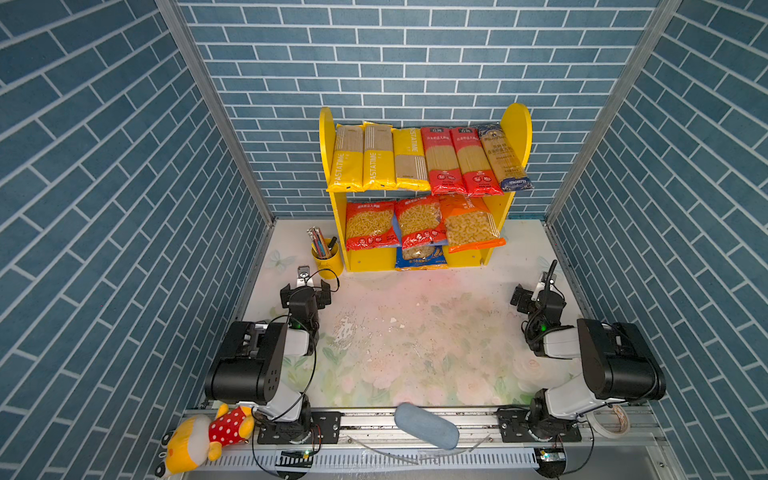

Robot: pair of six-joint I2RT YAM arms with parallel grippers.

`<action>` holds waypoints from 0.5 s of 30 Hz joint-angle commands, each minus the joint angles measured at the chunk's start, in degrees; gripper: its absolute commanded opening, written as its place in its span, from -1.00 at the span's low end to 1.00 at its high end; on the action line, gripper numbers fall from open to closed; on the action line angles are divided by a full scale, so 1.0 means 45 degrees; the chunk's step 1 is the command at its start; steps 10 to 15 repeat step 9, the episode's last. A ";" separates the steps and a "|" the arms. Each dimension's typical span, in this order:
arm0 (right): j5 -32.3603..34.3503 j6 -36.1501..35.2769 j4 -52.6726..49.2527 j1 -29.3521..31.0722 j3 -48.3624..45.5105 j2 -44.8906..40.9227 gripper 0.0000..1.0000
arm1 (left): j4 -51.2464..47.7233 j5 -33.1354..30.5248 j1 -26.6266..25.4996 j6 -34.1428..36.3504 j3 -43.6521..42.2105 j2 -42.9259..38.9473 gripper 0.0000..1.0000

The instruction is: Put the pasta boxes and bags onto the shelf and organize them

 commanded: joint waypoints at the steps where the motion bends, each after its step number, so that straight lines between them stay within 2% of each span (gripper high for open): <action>1: -0.0098 -0.0194 0.0158 -0.0035 0.0409 -0.0029 0.98 | -0.0115 0.0031 -0.0060 -0.0029 0.0211 -0.0065 0.99; 5: -0.0100 -0.0194 0.0145 -0.0035 0.0417 -0.0031 0.98 | -0.0589 0.1064 -0.0121 0.0445 0.0454 -0.0059 0.99; 15: -0.0096 -0.0214 0.0130 -0.0034 0.0428 -0.0028 0.98 | -0.0535 0.1146 -0.0070 0.0420 0.0463 -0.0045 0.99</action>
